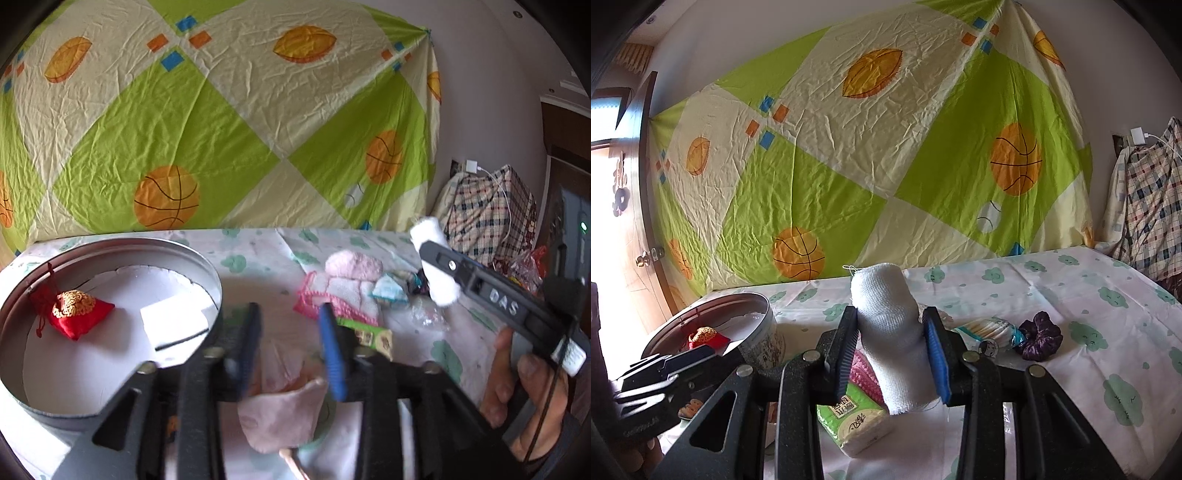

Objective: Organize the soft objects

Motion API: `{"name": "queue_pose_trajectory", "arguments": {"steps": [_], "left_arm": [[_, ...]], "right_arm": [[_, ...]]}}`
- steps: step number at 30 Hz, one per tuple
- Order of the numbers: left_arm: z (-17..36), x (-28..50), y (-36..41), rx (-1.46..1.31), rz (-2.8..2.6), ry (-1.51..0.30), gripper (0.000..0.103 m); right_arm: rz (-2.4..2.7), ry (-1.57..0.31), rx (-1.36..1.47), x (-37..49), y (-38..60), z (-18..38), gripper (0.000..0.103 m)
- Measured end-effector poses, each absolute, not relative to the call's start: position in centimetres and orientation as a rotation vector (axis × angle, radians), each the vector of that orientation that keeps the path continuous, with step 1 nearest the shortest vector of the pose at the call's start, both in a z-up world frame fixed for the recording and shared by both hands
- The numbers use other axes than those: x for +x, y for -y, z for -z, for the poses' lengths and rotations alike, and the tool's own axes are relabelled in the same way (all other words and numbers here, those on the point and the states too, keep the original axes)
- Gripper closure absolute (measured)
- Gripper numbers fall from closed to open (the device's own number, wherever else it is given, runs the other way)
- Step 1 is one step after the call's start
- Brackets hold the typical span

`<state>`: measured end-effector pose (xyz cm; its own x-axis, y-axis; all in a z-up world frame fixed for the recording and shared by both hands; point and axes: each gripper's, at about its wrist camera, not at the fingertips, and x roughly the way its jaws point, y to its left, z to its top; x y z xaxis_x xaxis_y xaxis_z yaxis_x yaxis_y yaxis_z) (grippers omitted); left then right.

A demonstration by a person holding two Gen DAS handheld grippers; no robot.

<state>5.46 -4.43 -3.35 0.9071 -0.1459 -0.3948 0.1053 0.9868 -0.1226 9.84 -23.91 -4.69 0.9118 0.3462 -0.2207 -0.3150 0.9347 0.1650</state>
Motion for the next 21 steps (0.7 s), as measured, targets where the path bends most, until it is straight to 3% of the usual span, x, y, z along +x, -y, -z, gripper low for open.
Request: {"name": "queue_pose_trajectory", "arguments": {"steps": [17, 19, 20, 21], "left_arm": [[7.5, 7.4, 6.1, -0.075, 0.163, -0.766, 0.045], [7.8, 8.0, 6.2, -0.071, 0.167, -0.79, 0.059], [7.8, 8.2, 6.1, -0.077, 0.17, -0.795, 0.081], [7.9, 8.4, 6.0, -0.083, 0.177, -0.808, 0.087]], "right_arm": [[-0.344, -0.256, 0.129, 10.0, 23.9, 4.8, 0.065], [-0.341, -0.255, 0.112, 10.0, 23.6, 4.9, 0.065], [-0.34, -0.253, 0.105, 9.9, 23.5, 4.8, 0.065], [-0.34, -0.252, 0.102, 9.9, 23.5, 4.8, 0.065]]}}
